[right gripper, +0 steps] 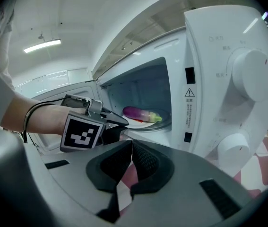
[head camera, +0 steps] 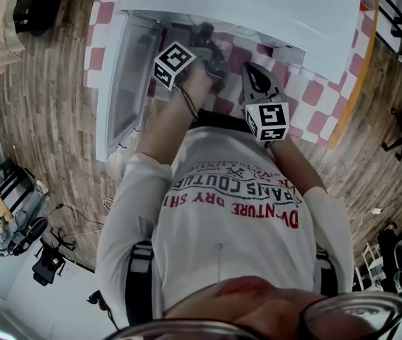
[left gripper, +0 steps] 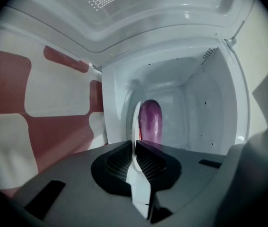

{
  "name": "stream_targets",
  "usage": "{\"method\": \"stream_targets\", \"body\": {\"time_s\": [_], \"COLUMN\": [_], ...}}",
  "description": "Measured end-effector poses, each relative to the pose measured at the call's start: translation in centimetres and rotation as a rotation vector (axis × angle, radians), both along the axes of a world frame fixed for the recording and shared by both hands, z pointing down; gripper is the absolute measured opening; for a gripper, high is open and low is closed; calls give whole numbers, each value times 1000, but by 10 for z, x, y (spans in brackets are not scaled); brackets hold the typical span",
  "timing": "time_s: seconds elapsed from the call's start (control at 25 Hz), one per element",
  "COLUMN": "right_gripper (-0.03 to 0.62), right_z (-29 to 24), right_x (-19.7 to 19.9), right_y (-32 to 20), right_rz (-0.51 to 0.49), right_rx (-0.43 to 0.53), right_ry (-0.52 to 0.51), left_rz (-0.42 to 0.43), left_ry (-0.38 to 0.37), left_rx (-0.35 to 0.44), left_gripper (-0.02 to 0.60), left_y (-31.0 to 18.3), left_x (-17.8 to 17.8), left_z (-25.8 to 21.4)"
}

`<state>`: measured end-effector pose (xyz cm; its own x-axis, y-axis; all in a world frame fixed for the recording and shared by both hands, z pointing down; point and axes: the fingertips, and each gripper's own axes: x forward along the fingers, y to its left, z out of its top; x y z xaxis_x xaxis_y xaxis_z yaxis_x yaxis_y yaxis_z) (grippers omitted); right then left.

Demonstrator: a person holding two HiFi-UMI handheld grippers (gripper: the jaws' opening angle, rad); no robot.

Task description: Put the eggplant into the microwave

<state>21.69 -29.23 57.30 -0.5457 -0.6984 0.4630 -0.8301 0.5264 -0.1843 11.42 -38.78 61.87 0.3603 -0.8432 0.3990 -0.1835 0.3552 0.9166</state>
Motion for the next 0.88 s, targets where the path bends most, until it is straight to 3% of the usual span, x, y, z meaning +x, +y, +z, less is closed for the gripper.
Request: {"method": "stream_targets", "body": {"time_s": [0.24, 0.28, 0.32, 0.36, 0.64, 0.76, 0.88], "right_gripper": [26, 26, 26, 26, 26, 26, 26], "right_z": [2, 1, 0, 0, 1, -2, -8], "right_x": [2, 2, 3, 3, 7, 8, 8], "right_y": [4, 4, 4, 5, 9, 11, 12], "right_rz": [0, -1, -1, 0, 4, 9, 11], "right_rx": [-7, -6, -5, -4, -5, 1, 17], "right_ry": [7, 7, 6, 6, 7, 7, 3], "left_rz": [84, 89, 93, 98, 119, 109, 119], "left_ry": [-153, -148, -131, -111, -121, -172, -248], "left_rx": [2, -5, -14, -22, -4, 4, 4], "left_gripper": [45, 89, 177, 195, 195, 191, 92], "left_y": [0, 1, 3, 5, 16, 21, 31], "left_x": [4, 5, 7, 10, 10, 1, -7], "left_z": [-5, -5, -4, -2, -3, -7, -13]}}
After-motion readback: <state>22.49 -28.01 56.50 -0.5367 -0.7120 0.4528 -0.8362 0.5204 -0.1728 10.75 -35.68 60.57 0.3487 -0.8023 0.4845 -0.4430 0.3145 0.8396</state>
